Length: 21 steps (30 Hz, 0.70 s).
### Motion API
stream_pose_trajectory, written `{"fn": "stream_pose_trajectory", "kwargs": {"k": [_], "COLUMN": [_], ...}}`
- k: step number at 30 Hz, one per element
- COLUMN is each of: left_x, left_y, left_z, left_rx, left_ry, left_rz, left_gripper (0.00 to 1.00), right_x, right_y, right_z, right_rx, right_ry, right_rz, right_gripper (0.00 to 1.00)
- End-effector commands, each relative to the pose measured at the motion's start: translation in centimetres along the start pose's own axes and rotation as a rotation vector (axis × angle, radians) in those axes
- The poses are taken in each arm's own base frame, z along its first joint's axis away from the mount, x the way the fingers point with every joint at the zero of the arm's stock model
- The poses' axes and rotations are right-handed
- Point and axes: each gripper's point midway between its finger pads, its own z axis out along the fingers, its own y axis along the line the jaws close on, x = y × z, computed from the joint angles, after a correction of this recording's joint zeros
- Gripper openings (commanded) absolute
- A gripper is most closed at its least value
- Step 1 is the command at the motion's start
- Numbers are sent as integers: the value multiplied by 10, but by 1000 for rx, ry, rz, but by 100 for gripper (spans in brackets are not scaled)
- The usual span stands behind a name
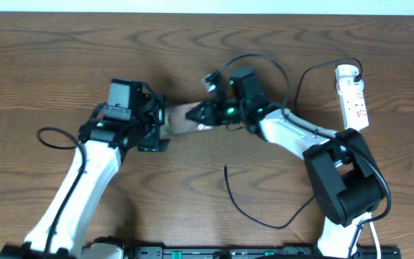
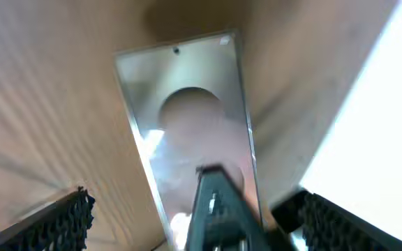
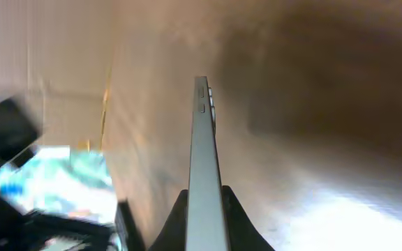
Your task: Plug charger to phone and switch on socket
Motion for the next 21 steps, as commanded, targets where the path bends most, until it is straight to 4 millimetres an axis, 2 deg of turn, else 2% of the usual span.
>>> {"fn": "stream_pose_trajectory", "kwargs": {"k": [1,4,5,9,13,21], "left_x": [5,12,15,15,15,15], "left_y": [-16,-36,-45,-46,-58,-86], "left_z": [-20,-33,-38,-38,-36,-34], "left_rx": [95,194,235,238,280,384], "left_ry": [1,-14,-27,-33,-40,-51], "left_rz": [217,429,536,577,587,565], "left_gripper": [94,94,94,94,94,94], "right_x": [-28,-38,-43,-53,-73,-98], "right_y": [-15,-24,-30,-33,-12,41], "right_z": [-21,-33,-37,-43,-45,-48], "right_rx": [23,27,32,14,-98,-297], "right_ry": [-84,-123,-146,-189,-234,-267], "right_rz": [145,302,406,625,736,684], "right_gripper": [1,1,1,1,1,1]}}
